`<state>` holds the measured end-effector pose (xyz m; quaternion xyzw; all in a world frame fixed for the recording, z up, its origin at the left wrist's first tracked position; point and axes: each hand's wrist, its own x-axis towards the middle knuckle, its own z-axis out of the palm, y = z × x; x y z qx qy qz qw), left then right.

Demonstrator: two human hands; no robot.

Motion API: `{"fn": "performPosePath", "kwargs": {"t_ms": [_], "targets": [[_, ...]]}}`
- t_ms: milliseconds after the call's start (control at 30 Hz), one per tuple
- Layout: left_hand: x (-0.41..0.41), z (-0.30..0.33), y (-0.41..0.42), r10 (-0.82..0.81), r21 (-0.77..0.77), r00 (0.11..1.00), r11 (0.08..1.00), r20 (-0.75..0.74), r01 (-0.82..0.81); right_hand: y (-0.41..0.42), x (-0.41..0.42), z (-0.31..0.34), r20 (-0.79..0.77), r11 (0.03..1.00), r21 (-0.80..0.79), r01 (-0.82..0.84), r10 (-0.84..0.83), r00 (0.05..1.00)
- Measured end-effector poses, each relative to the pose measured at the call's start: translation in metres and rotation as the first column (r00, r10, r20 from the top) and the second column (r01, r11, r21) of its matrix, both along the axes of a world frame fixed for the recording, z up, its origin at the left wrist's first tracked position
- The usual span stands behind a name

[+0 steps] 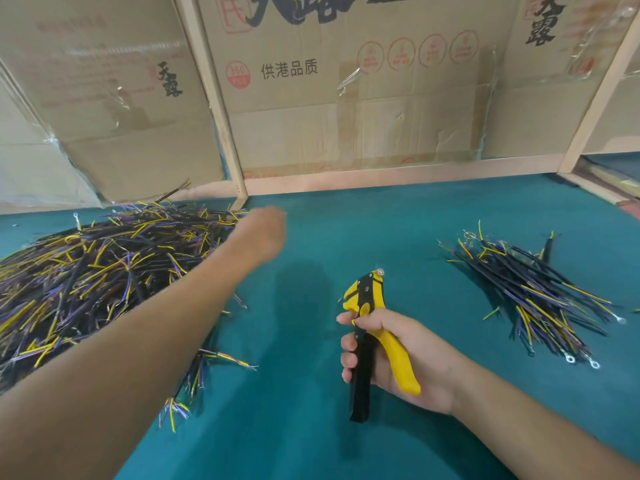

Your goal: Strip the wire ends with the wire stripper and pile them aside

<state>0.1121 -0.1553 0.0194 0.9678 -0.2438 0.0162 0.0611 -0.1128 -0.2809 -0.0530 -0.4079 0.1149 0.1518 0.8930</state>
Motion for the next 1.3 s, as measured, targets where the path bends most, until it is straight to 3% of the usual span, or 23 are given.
{"fn": "performPosePath", "kwargs": {"t_ms": [133,233,400,467,533,600,667,733,800,833,900,1000,1100,1300], "targets": [[0.039,-0.021,0.039,0.057,0.338,0.998,0.94,-0.02,-0.047,0.0,0.001,-0.001,0.001,1.0,-0.002,-0.004,0.004,1.0],[0.051,-0.031,0.048,0.105,0.372,0.989,0.926,-0.105,-0.059,-0.002,0.002,-0.002,-0.007,1.0,0.01,-0.008,0.008,1.0],[0.057,-0.033,0.045,0.092,0.331,0.988,0.943,-0.122,-0.047,-0.003,0.003,-0.003,-0.013,1.0,0.017,-0.016,0.016,1.0],[0.058,-0.026,0.043,0.1,0.23,0.991,0.97,-0.094,-0.076,-0.003,0.003,-0.003,-0.015,1.0,0.018,-0.019,0.02,1.0],[0.055,-0.007,0.04,0.088,0.058,0.996,0.994,0.023,-0.089,-0.002,0.003,-0.003,-0.011,1.0,0.019,-0.024,0.024,1.0],[0.047,0.019,0.037,0.065,-0.094,0.977,0.994,0.201,-0.047,-0.003,0.003,-0.003,-0.005,1.0,0.02,-0.021,0.021,1.0],[0.029,0.039,0.036,0.029,-0.297,0.971,0.954,0.235,0.044,-0.003,0.002,-0.003,-0.003,0.999,0.026,-0.018,0.019,1.0],[-0.003,0.047,0.033,-0.07,-0.62,0.997,0.781,0.022,0.069,-0.004,0.001,-0.003,-0.003,0.999,0.03,-0.016,0.016,1.0],[-0.041,0.041,0.031,-0.254,-0.851,0.937,0.519,-0.239,-0.077,-0.003,0.001,-0.002,0.001,0.999,0.03,-0.018,0.018,1.0],[-0.058,0.032,0.031,-0.341,-0.893,0.883,0.419,-0.323,-0.164,-0.002,0.001,-0.001,0.003,0.999,0.029,-0.019,0.019,1.0],[-0.086,0.011,0.033,-0.451,-0.907,0.795,0.307,-0.406,-0.289,-0.002,0.001,-0.001,0.01,1.0,0.024,-0.017,0.017,1.0],[-0.107,-0.019,0.037,-0.531,-0.895,0.72,0.246,-0.446,-0.373,-0.003,0.001,0.0,0.019,1.0,0.011,-0.007,0.007,1.0],[-0.11,-0.033,0.043,-0.583,-0.878,0.658,0.276,-0.477,-0.392,-0.003,0.002,-0.001,0.044,0.999,0.028,0.022,-0.023,0.999],[-0.104,-0.035,0.056,-0.493,-0.85,0.711,0.433,-0.502,-0.301,-0.003,0.003,-0.005,0.09,0.997,0.046,0.055,-0.059,0.994]]}}
